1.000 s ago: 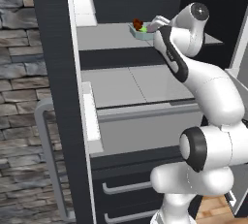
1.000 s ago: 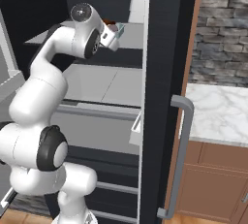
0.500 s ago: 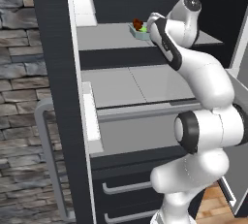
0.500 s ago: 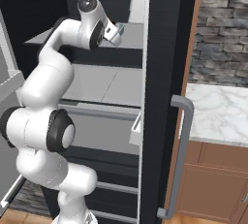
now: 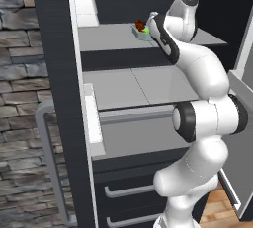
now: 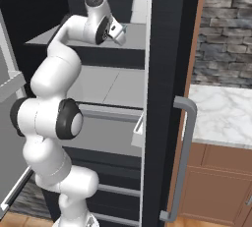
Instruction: Place the tupperware containing the chicken drumstick and eggplant meal in the microwave. Close the microwave door and press the start button to reheat the meal.
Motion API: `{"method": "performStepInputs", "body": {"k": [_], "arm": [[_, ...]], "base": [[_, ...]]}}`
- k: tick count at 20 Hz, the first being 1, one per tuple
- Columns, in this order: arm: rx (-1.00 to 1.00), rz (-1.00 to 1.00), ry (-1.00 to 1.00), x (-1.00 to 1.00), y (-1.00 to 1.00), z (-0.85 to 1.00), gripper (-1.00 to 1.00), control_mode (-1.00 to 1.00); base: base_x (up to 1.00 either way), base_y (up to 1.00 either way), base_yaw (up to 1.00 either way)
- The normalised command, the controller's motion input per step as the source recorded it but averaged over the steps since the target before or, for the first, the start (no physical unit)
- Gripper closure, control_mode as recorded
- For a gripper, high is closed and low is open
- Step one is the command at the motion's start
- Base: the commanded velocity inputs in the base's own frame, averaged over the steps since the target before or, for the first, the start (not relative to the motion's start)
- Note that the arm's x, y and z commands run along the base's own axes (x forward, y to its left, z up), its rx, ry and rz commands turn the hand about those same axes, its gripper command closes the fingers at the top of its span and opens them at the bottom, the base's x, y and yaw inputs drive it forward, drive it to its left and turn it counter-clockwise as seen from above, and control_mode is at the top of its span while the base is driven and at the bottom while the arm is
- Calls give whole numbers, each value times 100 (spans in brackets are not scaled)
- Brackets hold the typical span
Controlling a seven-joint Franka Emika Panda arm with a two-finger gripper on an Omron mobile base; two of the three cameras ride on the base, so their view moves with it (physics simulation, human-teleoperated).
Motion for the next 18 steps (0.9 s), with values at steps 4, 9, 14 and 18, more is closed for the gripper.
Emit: {"method": "performStepInputs", "body": {"k": [4, 9, 14, 18], "arm": [[0, 0, 3, 36, 0, -7, -100, -100], [0, 0, 2, 37, 1, 0, -100, -100], [0, 0, 2, 38, 6, 0, -100, -100], [0, 0, 4, 35, 4, 0, -100, -100]], "base": [[0, 0, 0], [0, 0, 0], [0, 0, 0], [0, 0, 0]]}}
